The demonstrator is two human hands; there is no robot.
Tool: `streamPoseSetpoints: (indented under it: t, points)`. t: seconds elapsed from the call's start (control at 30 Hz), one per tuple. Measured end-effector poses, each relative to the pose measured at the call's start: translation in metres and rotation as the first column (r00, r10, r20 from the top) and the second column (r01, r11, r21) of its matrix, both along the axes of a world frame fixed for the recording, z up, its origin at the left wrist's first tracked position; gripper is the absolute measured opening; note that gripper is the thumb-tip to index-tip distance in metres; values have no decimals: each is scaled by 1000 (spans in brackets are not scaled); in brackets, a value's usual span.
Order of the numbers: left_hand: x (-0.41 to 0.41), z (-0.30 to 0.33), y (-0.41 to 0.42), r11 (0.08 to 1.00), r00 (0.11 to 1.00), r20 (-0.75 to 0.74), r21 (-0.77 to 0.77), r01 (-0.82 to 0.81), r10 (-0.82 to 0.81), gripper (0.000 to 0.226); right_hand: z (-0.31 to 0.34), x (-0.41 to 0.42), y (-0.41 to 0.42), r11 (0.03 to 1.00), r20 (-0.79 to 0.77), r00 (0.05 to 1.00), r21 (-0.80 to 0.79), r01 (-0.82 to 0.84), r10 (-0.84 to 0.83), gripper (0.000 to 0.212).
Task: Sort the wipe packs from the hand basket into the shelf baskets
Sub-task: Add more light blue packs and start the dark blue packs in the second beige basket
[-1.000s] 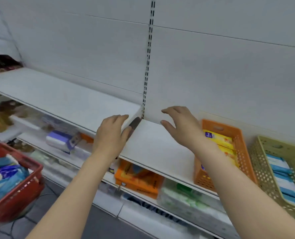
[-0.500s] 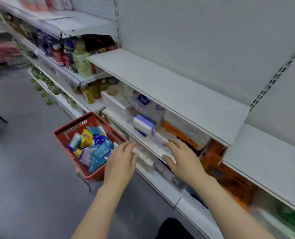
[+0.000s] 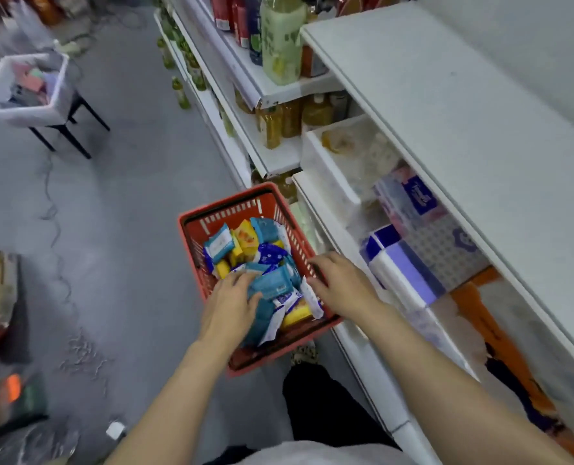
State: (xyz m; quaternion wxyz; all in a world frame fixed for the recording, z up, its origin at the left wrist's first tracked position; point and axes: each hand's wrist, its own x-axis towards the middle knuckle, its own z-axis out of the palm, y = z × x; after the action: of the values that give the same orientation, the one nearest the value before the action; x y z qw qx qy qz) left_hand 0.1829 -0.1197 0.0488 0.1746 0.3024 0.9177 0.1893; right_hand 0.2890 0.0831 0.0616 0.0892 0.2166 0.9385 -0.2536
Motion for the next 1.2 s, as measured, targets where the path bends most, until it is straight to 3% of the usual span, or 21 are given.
streamPoseSetpoints:
  t: [0.2,0.37,0.57,0.67,0.73,0.8,0.87,0.93,1.03,1.1,1.2]
  points:
    - [-67,-62,5,979,964,191,-114,-167,186,44,-73,-95,18,990,221,975,-140,6,25,44]
    - [-108,-101,18,963,917,295,-97,-252,269,49,-129,-155,4,938,239,958,-266,223,-160,49]
    - [-160,-132,27,974,889,401,-50,-220,221,58,-171,-216,-10,848,186,876,-227,479,-445,70]
    - [-178,-141,23,976,884,417,-51,-212,214,58,-188,-238,-16,833,233,833,-130,538,-502,84]
    - [-183,-144,20,979,878,437,-41,-198,196,59,-196,-245,-18,856,264,832,-44,516,-488,72]
    - [-188,-144,18,982,864,471,-22,-188,176,60,-195,-244,-16,847,223,822,28,532,-524,44]
    - [-192,-145,17,978,836,519,3,-209,178,61,-186,-239,-15,781,112,775,12,625,-622,30]
    - [-197,-143,19,973,803,568,21,-229,177,63,-172,-230,-17,672,22,684,-161,723,-729,25]
    - [-203,-139,25,941,717,670,79,-329,194,68,-145,-220,-31,298,120,481,-650,699,-868,24]
    - [-211,-134,29,890,651,723,114,-441,230,67,-132,-215,-45,167,199,526,-806,567,-827,26]
    - [-228,-130,26,822,655,707,189,-537,265,52,-129,-221,-62,152,256,650,-851,503,-716,22]
